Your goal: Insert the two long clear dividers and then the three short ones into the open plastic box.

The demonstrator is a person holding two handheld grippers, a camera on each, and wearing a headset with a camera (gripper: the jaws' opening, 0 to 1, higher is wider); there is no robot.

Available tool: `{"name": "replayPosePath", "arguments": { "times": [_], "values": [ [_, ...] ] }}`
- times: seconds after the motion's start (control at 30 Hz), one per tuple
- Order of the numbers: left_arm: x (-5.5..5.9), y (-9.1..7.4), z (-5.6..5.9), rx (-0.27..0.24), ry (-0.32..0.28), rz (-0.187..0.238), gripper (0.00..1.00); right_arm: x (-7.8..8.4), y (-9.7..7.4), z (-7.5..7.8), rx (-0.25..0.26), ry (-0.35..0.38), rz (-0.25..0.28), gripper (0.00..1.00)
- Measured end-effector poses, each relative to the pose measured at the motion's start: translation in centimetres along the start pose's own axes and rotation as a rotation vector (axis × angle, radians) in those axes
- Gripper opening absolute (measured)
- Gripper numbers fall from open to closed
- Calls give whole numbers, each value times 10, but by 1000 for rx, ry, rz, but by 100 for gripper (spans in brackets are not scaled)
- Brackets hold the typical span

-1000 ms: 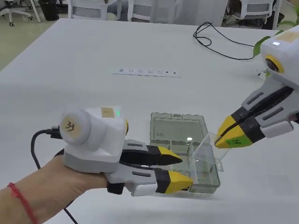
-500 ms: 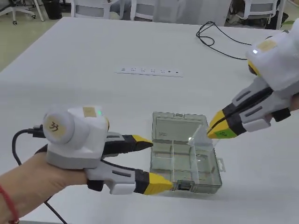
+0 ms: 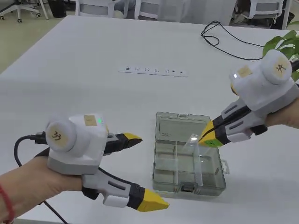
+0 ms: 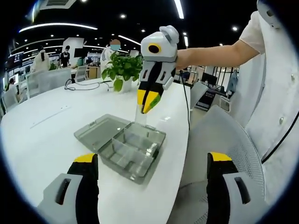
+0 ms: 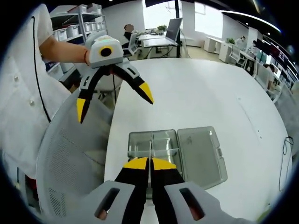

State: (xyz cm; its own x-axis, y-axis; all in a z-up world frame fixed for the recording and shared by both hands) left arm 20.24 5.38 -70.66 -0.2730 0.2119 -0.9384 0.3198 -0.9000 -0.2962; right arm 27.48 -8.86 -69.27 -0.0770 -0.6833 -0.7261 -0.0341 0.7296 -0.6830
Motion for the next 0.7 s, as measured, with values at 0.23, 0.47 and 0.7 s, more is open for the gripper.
{"name": "replayPosePath", "arguments": {
  "times": [0.23, 0.47, 0.7],
  "values": [
    [4, -1, -1, -3, -12, -6, 100, 12, 10, 3, 17, 16, 8, 3],
    [4, -1, -2, -6, -22, 0, 100, 12, 15, -1, 23, 20, 12, 3],
    [3, -1, 0, -8, -28, 7, 100, 17, 17, -1, 20, 17, 9, 3]
  ]
}}
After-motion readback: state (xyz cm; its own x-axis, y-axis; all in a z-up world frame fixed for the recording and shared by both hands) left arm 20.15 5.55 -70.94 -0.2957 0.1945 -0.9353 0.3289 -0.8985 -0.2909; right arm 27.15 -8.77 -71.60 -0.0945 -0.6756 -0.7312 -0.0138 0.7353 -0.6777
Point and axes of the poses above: the centre of the closed fingertips' face, and the gripper's own axes: y roughly forward along the fingers, z roughly to its right, x roughly out of its underside, the point moved 5 cm from there along -y, roughly backward along the fingers, and after that the axes turned 7 degrees about z, right-handed, at the moved point
